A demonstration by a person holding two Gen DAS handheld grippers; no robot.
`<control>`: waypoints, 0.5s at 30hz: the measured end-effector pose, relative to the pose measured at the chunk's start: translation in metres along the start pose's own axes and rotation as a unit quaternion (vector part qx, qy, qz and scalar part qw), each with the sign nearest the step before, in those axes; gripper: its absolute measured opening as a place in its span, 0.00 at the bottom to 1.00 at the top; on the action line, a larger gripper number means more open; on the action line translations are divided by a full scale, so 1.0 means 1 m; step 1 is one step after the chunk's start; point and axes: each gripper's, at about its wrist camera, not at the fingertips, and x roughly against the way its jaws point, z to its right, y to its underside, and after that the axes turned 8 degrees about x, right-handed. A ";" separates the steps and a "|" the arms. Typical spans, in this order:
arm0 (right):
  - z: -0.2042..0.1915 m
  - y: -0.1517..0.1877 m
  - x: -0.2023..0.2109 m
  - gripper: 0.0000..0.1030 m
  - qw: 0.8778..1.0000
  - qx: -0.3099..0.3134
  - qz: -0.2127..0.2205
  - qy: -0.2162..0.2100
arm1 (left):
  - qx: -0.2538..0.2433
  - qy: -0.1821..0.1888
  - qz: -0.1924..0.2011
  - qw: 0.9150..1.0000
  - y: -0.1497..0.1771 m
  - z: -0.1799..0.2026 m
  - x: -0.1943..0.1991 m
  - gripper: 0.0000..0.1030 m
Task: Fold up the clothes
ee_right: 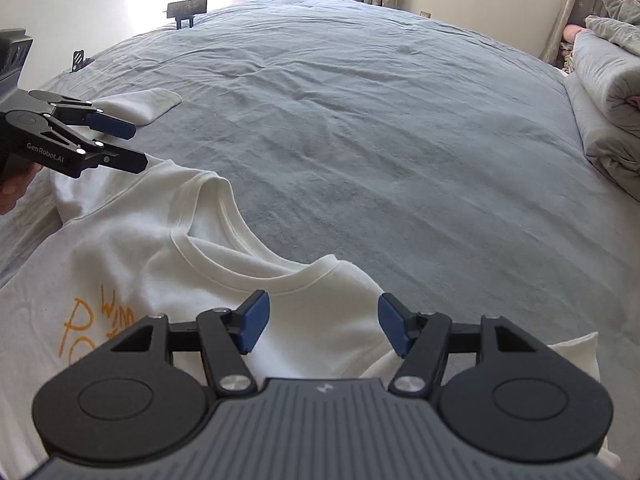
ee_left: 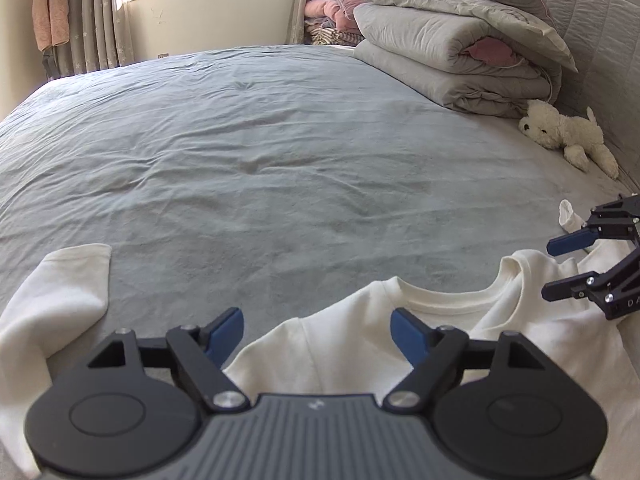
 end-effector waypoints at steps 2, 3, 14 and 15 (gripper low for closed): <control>0.003 0.004 -0.012 0.57 1.000 0.000 -0.013 -0.015 | -0.014 -0.011 -0.014 1.000 0.004 -0.001 -0.016 0.80; 0.005 0.006 -0.018 0.49 1.000 0.000 -0.019 -0.023 | -0.021 -0.017 -0.021 0.999 0.006 -0.002 -0.024 0.77; -0.015 -0.029 0.023 0.03 0.984 0.082 0.065 0.144 | 0.006 -0.033 0.038 0.999 -0.041 0.000 -0.002 0.10; -0.014 -0.035 0.023 0.03 0.979 0.088 0.072 0.168 | 0.005 -0.043 0.058 0.997 -0.049 0.002 -0.002 0.10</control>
